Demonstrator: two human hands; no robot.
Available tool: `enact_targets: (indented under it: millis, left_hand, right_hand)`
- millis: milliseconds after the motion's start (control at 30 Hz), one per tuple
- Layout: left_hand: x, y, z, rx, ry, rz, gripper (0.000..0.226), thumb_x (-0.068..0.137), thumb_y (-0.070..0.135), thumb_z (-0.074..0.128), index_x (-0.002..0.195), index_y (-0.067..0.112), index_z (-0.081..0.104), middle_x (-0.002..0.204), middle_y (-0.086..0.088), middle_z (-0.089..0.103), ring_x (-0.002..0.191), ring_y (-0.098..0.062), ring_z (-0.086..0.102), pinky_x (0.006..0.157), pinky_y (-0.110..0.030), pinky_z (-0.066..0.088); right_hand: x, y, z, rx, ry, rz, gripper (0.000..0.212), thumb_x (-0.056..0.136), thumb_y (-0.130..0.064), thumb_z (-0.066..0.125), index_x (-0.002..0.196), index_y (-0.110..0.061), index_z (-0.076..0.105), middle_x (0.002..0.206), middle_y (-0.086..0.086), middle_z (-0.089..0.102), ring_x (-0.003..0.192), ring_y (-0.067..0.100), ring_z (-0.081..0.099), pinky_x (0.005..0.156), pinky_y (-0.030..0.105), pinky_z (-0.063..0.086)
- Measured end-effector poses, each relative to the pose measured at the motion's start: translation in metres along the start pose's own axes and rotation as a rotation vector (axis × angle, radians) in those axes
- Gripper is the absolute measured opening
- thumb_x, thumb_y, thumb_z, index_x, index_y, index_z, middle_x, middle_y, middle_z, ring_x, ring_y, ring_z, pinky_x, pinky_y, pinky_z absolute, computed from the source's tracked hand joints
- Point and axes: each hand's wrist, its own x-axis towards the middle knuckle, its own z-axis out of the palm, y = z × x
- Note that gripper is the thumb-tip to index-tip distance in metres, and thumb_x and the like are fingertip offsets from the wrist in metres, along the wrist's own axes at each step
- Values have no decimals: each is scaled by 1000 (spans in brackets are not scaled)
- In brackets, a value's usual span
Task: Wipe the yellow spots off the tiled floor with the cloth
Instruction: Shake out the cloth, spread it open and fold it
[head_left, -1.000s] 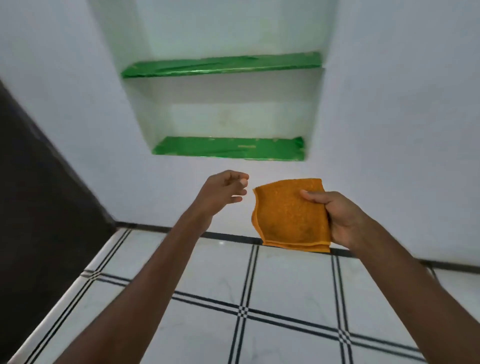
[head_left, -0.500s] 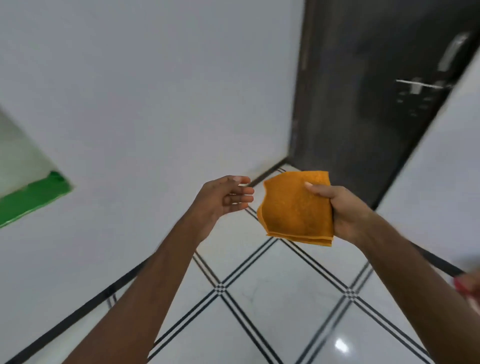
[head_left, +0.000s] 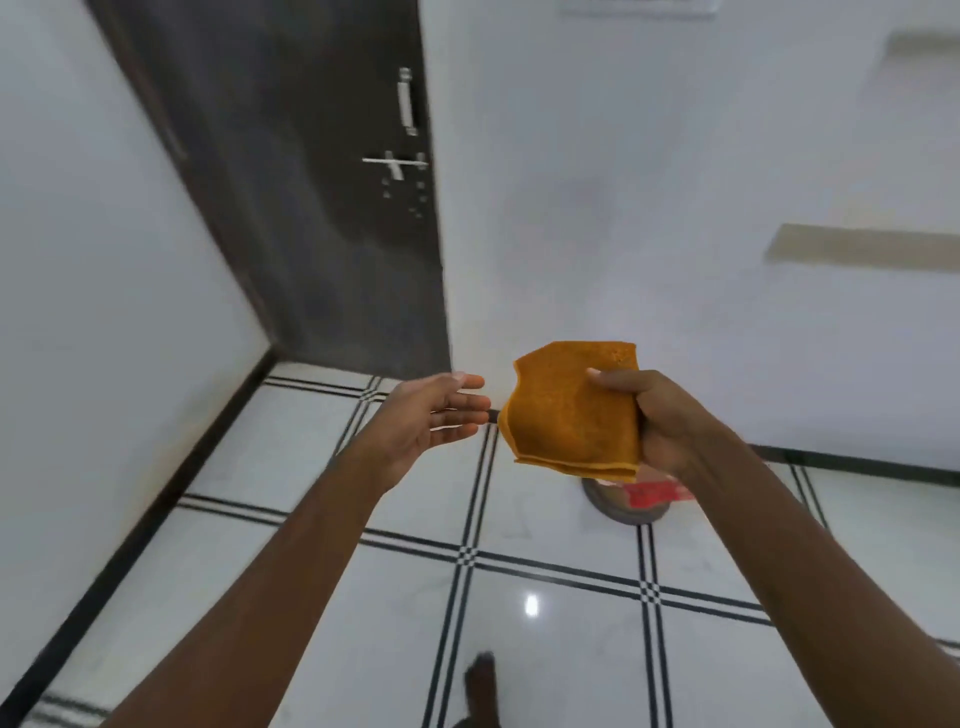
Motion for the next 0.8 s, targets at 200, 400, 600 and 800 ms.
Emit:
enact_targets:
  millis: [200, 400, 600, 800]
  left_hand:
    - [143, -3, 99, 4, -175, -48, 33, 101, 32, 55, 122, 11, 70, 112, -12, 76, 104, -27, 74, 86, -33, 59]
    - [291, 3, 178, 4, -268, -126, 32, 100, 28, 58, 121, 7, 69, 109, -16, 75, 103, -32, 73, 88, -37, 61]
    - [403, -8, 238, 43, -272, -207, 29, 100, 29, 59, 119, 10, 70, 107, -16, 76, 104, -34, 72, 90, -38, 60]
    - [481, -39, 292, 41, -227, -284, 28, 100, 24, 57, 119, 6, 70, 111, -20, 74, 97, -29, 72, 86, -36, 60]
  right_hand:
    - [69, -38, -118, 128, 164, 0, 48, 96, -34, 66, 139, -18, 51, 131, 15, 65, 114, 46, 63, 87, 59, 57]
    - [155, -90, -213, 188, 236, 60, 46, 98, -36, 61, 140, -19, 49, 131, 14, 64, 116, 44, 62, 83, 55, 57]
    - [227, -117, -294, 244, 273, 97, 50, 94, -35, 64, 138, -20, 48, 130, 13, 64, 116, 42, 63, 80, 53, 59]
    - [307, -121, -370, 211, 268, 146, 51, 95, -32, 65, 141, -19, 46, 128, 12, 64, 113, 40, 63, 82, 51, 58]
